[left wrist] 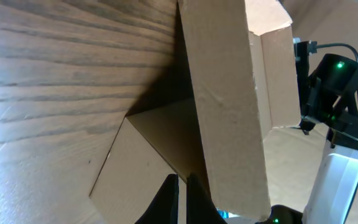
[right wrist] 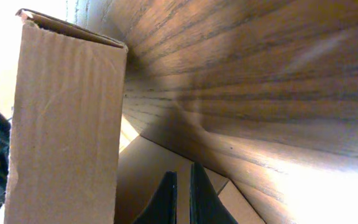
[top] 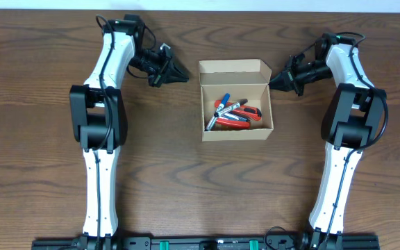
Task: Pack container
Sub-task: 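Move both grippers to the box's upright lid flap from either side, then push the lid flap down over the box with both grippers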
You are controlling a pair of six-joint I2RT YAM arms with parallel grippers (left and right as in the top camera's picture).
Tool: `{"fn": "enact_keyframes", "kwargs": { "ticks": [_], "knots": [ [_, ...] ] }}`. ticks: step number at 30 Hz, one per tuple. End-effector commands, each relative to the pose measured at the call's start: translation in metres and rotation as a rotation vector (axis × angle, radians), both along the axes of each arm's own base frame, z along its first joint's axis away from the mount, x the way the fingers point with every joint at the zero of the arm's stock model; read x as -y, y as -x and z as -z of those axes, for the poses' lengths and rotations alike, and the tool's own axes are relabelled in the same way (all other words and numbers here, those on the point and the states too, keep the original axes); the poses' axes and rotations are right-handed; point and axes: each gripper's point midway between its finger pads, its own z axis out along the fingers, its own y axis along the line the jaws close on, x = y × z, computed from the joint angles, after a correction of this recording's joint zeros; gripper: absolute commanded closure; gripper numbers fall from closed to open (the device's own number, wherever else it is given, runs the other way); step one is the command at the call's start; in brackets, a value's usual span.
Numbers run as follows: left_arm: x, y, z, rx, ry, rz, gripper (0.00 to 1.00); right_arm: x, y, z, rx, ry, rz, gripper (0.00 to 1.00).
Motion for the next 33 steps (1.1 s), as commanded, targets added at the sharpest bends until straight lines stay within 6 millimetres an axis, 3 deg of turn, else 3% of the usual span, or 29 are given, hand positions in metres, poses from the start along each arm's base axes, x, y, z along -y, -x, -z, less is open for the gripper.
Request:
{"fn": "enact_keyframes", "kwargs": {
  "ticks": [1, 14, 23, 33],
  "knots": [
    [0.009, -0.001, -0.005, -0.001, 0.067, 0.004, 0.94, -0.002, 0.001, 0.002, -0.002, -0.033, 0.002, 0.99],
    [0.021, -0.006, -0.025, 0.031, 0.201, 0.006, 0.94, -0.014, 0.000, -0.006, 0.013, -0.086, -0.005, 0.99],
    [0.020, -0.002, -0.001, -0.039, 0.198, -0.006, 0.94, -0.014, 0.000, -0.006, 0.008, -0.086, -0.005, 0.98],
    [0.012, -0.005, 0.008, -0.041, 0.170, -0.016, 0.94, -0.014, 0.001, -0.006, 0.005, -0.087, -0.005, 0.99]
  ]
}}
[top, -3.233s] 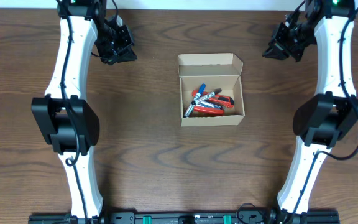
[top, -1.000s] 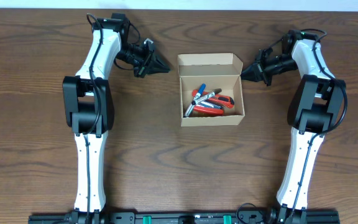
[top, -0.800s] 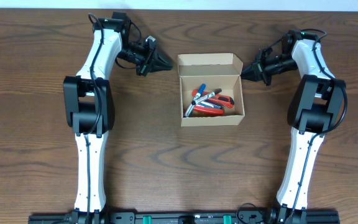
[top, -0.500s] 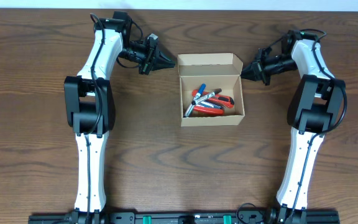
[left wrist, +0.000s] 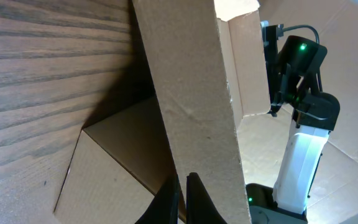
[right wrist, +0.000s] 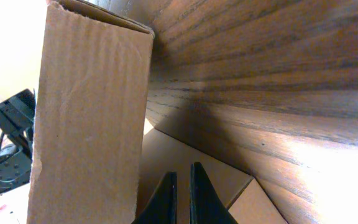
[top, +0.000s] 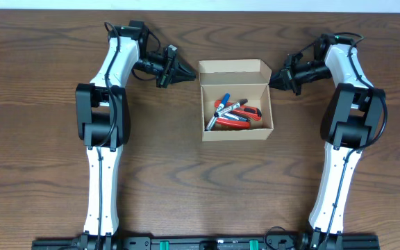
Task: Pack container
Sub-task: 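Push the lid flap down over the box with both grippers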
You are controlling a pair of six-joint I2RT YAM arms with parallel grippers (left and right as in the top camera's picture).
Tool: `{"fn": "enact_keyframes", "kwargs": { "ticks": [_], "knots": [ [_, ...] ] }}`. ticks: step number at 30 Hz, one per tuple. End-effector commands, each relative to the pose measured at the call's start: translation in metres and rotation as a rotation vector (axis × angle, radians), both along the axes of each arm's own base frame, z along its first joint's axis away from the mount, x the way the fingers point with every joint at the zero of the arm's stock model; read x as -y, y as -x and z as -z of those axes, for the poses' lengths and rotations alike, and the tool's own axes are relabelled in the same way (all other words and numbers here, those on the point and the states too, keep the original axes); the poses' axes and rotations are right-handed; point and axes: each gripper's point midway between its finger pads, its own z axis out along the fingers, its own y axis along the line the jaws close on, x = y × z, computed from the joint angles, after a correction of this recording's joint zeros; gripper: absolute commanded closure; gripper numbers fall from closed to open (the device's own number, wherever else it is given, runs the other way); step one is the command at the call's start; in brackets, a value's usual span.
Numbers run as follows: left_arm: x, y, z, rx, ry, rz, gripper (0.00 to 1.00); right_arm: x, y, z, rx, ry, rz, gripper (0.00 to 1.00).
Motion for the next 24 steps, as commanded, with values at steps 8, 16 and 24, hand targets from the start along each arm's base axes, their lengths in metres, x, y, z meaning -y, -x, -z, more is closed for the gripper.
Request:
{"fn": "enact_keyframes", "kwargs": {
  "ticks": [8, 16, 24],
  "knots": [
    [-0.004, -0.001, 0.014, -0.065, 0.082, -0.025, 0.94, -0.006, 0.002, 0.001, 0.000, -0.028, -0.009, 0.99],
    [0.008, 0.004, 0.022, -0.091, 0.129, -0.007, 0.94, -0.007, 0.001, 0.000, 0.001, -0.039, -0.007, 0.98],
    [0.016, 0.007, 0.018, -0.090, 0.151, 0.008, 0.94, -0.012, -0.001, -0.008, 0.024, -0.088, -0.005, 0.99]
  ]
}}
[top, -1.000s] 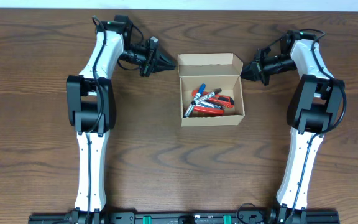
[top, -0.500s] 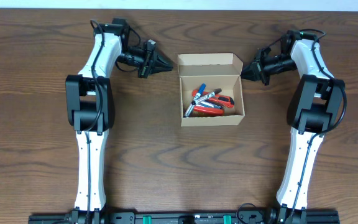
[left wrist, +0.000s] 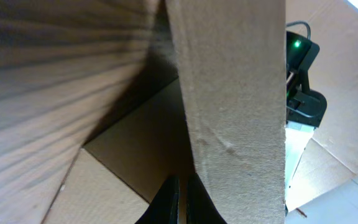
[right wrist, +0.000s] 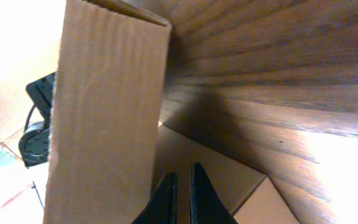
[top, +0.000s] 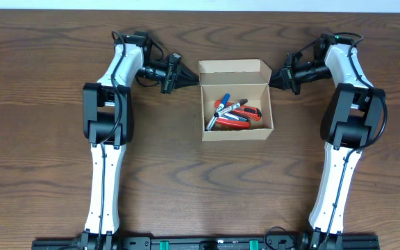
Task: Pack container
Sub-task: 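Push the lid flap down over the box with both grippers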
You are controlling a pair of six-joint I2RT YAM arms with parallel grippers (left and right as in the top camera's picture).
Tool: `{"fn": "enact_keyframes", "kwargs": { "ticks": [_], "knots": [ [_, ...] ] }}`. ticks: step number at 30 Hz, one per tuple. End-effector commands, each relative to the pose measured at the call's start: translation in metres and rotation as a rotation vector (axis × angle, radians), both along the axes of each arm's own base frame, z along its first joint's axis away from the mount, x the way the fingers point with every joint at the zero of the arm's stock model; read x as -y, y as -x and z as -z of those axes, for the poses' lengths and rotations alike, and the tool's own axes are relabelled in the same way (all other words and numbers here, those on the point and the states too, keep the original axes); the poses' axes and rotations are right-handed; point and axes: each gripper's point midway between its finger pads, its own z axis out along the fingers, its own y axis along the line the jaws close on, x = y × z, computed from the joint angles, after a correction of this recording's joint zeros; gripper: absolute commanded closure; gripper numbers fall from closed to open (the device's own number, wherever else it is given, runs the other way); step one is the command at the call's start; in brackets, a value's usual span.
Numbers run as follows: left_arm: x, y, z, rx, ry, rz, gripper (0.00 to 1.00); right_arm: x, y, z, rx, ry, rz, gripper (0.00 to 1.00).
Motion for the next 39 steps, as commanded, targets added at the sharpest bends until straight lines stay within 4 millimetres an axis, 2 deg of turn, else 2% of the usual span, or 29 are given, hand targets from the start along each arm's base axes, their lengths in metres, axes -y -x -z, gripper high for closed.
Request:
{"fn": "enact_keyframes", "kwargs": {
  "ticks": [1, 9, 16, 22, 27, 39],
  "knots": [
    [0.005, 0.002, -0.003, -0.001, 0.042, 0.005, 0.94, -0.008, 0.001, -0.002, 0.015, -0.048, -0.012, 0.99],
    [0.008, 0.001, -0.013, 0.033, 0.100, 0.007, 0.94, -0.020, 0.001, -0.008, 0.045, -0.089, -0.033, 0.99],
    [0.008, 0.000, -0.024, 0.098, 0.118, 0.017, 0.94, -0.022, 0.000, -0.011, 0.070, -0.104, -0.042, 0.99],
    [0.009, -0.004, -0.046, 0.211, 0.121, 0.032, 0.94, -0.021, -0.006, -0.023, 0.124, -0.123, -0.039, 0.99],
    [0.007, -0.005, -0.069, 0.298, 0.108, 0.043, 0.94, -0.016, -0.014, -0.043, 0.188, -0.128, -0.030, 0.99],
    [0.005, 0.000, -0.133, 0.480, 0.093, 0.059, 0.94, -0.015, -0.016, -0.112, 0.354, -0.093, -0.047, 0.99]
  ]
}}
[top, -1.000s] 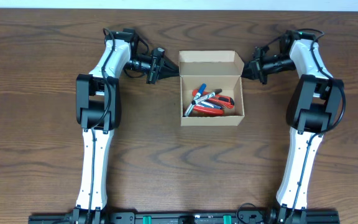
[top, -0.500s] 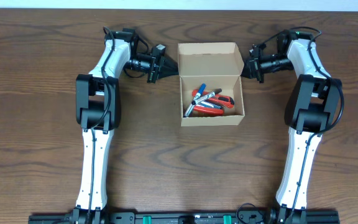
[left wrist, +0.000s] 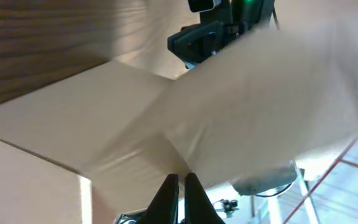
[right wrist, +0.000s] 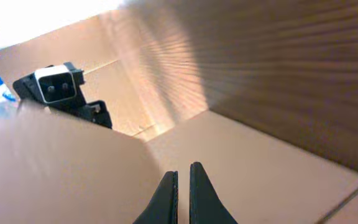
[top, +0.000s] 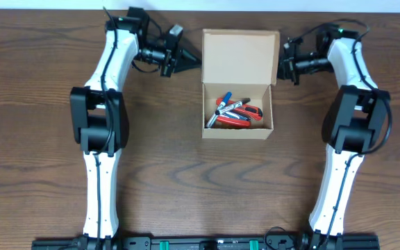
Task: Pack container
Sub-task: 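Push the lid flap down over the box with both grippers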
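An open cardboard box (top: 238, 135) sits mid-table with several red and blue markers (top: 231, 111) inside. Its back flap (top: 240, 57) stands raised, showing as a broad brown panel in the overhead view. My left gripper (top: 197, 60) is shut, tips at the flap's left edge. My right gripper (top: 280, 67) is shut at the flap's right edge. In the left wrist view the shut gripper (left wrist: 182, 177) presses against blurred cardboard (left wrist: 241, 106). In the right wrist view the shut gripper (right wrist: 183, 168) lies against the flap (right wrist: 73, 162). Nothing sits between either pair of fingers.
The box rests on a dark wooden table (top: 40, 173). The right arm's wrist (left wrist: 219, 28) shows beyond the flap in the left wrist view. The left arm's wrist (right wrist: 58, 90) shows in the right wrist view. The table's far edge (top: 47, 10) runs just behind both arms.
The back flap, a narrow strip behind the box before, now stands raised as a broad panel. Both shut grippers have moved up and back with its side edges.
Both grippers were shut, low beside the box's back corners, the left a little away from it. Then they were closer, and then at the two ends of the laid-back flap. Now the flap stands raised between them; the markers have not moved.
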You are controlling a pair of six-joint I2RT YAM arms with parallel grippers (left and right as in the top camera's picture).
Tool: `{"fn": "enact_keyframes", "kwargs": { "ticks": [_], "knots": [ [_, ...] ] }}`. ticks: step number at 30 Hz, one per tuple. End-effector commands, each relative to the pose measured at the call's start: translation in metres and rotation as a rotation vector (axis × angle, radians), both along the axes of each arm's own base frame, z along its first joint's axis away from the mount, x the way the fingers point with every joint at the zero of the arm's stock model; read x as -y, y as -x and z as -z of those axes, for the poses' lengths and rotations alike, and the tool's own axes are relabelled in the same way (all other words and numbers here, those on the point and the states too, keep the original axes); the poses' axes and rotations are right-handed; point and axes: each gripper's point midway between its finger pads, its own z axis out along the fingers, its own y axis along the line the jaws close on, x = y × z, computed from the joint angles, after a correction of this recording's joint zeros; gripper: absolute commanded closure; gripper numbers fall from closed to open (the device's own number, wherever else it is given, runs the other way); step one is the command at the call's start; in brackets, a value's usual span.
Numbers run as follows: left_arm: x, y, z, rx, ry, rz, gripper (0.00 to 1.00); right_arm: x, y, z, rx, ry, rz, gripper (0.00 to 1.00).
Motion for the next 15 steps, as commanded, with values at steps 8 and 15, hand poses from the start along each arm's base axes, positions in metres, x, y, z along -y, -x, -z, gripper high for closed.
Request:
{"fn": "enact_keyframes", "kwargs": {
  "ticks": [8, 15],
  "knots": [
    [-0.002, 0.007, -0.048, 0.138, 0.010, 0.010, 0.94, 0.000, 0.009, -0.067, 0.138, 0.053, -0.020, 0.99],
    [-0.008, 0.026, -0.049, 0.158, -0.068, 0.041, 0.94, -0.007, 0.042, -0.058, 0.081, 0.162, -0.127, 0.98]
  ]
}}
